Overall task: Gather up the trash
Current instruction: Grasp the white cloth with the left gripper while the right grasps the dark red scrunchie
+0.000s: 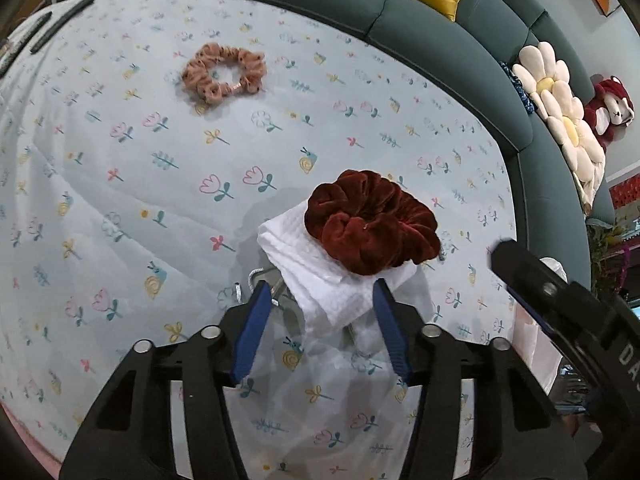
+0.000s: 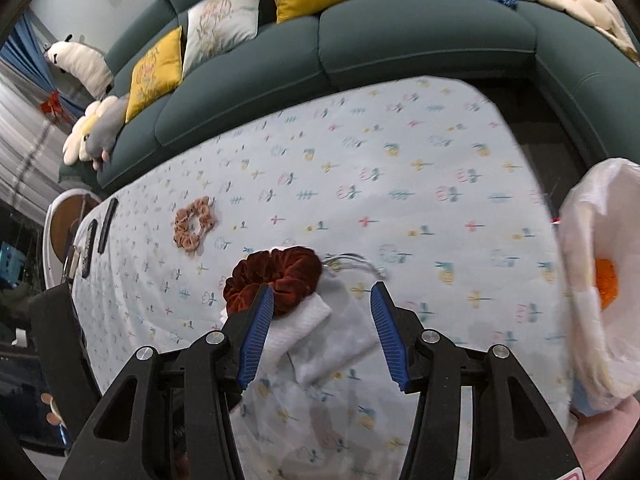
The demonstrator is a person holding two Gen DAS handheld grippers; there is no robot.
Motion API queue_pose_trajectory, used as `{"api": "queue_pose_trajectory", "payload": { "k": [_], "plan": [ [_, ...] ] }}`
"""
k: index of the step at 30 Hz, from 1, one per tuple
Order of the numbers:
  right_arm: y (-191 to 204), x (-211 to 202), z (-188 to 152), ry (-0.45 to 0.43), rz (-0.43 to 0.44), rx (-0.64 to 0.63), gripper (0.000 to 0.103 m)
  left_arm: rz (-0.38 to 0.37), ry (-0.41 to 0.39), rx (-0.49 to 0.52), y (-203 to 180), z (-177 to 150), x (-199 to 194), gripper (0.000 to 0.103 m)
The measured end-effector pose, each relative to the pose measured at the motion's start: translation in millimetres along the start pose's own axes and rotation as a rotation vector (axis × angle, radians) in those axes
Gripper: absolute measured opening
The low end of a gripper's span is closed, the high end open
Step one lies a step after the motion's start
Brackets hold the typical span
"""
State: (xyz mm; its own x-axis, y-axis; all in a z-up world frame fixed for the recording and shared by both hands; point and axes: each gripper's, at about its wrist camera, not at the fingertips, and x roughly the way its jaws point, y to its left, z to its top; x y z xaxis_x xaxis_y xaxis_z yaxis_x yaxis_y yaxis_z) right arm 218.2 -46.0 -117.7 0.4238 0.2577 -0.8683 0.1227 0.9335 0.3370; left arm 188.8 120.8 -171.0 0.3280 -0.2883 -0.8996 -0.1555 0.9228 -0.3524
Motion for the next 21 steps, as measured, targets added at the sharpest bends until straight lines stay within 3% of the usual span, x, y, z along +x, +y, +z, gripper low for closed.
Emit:
{"api": "queue_pose_trajectory", "payload": {
  "k": [2, 4, 6, 9, 13, 21],
  "plan": [
    [5, 12, 3, 0.021, 0.005, 0.000, 0.050, -0.020, 0.015, -0.005, 3, 1, 5, 0.041],
    [10, 25, 5, 0.043, 0.009, -0.003, 0.050, -0.045, 0.043, -0.017, 8, 2, 11, 0.027],
    [13, 37, 6, 0.065, 0.010, -0.007, 0.050, -0.051, 0.054, -0.035, 14, 2, 16, 0.022],
    [18, 53, 6, 0.093, 0.009, -0.013, 0.043, -0.057, 0.062, -0.038, 20, 1, 19, 0.011],
    [21, 65, 1, 0.126, 0.014, -0.016, 0.021, -0.049, 0.062, -0.028, 23, -1, 19, 0.005],
    [8, 39, 1, 0.058, 0.029, 0.025, 0.012, -0.029, 0.028, 0.003, 19, -1, 4, 0.002]
  ]
}}
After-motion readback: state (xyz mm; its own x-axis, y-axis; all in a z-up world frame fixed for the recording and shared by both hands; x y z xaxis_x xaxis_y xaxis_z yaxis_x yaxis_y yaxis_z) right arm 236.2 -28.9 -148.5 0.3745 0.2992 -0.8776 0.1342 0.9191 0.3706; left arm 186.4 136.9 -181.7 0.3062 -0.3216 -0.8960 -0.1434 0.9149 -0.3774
